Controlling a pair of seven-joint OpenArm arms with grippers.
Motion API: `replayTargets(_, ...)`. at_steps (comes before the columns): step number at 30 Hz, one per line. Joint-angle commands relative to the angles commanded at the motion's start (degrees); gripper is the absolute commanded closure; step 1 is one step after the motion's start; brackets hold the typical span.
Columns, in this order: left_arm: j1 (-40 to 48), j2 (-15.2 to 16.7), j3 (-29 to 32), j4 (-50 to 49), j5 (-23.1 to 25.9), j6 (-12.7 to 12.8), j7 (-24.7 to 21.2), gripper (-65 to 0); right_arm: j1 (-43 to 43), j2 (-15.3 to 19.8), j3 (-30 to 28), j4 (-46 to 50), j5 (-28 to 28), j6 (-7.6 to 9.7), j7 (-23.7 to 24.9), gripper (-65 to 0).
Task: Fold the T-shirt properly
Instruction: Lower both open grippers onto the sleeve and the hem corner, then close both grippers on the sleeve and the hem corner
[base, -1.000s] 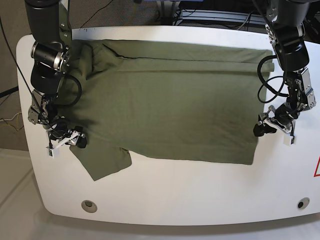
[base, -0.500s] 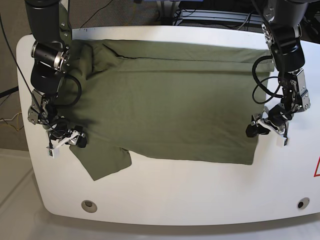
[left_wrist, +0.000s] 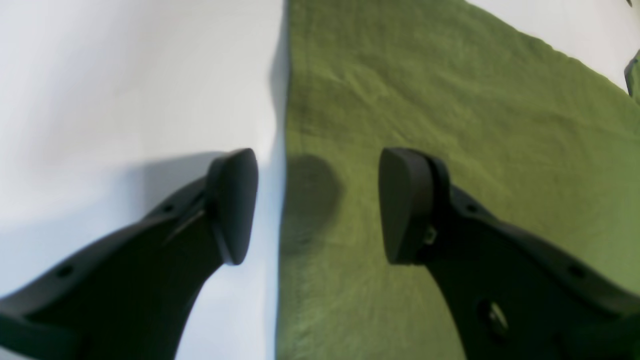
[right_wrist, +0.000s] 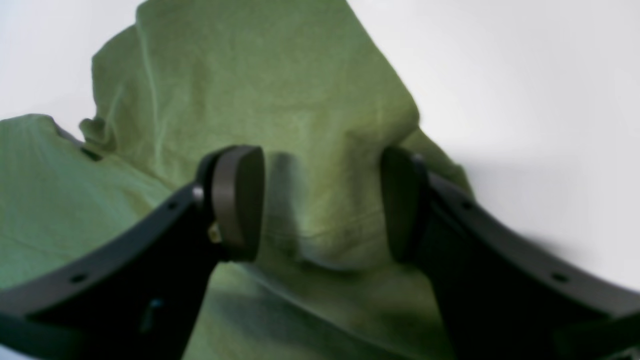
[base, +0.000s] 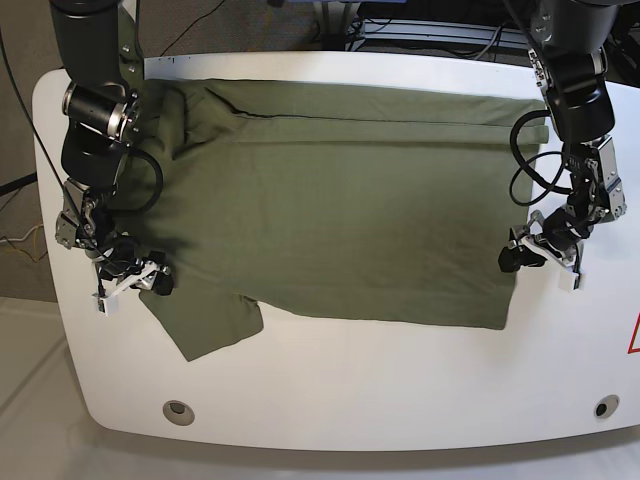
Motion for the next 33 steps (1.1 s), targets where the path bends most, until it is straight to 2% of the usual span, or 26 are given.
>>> replayTargets(5, -0.1, 0.1, -0.1, 0.0, 0.0, -0.3, -0.3, -35.9, 0.0, 0.0, 0.0, 0.1, 0.1, 0.09, -0.1, -33.6)
replayTargets(15, -0.1, 0.1, 0.9, -0.5, -0.3, -0.4, 0.1, -32.1, -0.3, -0.2, -0.6, 0.9, -0.5, 0.92, -0.7, -18.3)
replayTargets(17, -0.1, 0.2, 0.9, -0.6, -0.2, -0.5, 0.3, -28.7, -0.3, -0.2, -0.7, 1.1, -0.6, 1.01, -0.8, -15.7)
replayTargets(19, -0.2, 0.2, 0.9, -0.9, 0.1, -0.6, 0.3, -14.7, -0.8, -0.4, -0.4, 1.2, -0.5, 0.53, -1.5, -9.2)
replayTargets(23, -0.3, 0.2, 1.0, -1.3, 0.1, -0.4, 0.1, -1.6, -0.9, -0.4, -0.3, 1.4, -0.3, 0.38, -1.5, -3.6)
replayTargets(27, -0.3, 0.2, 1.1, -1.7, 0.2, -0.4, -0.5, 0.0, -0.9, -0.4, -0.1, 1.5, 0.0, 0.34, -1.4, -0.2)
replayTargets(33, -0.1, 0.1, 1.5, -1.2, 0.1, -0.4, -0.3, 0.0, -1.1, -0.4, -0.1, 1.3, 0.1, 0.51, -1.3, 0.0)
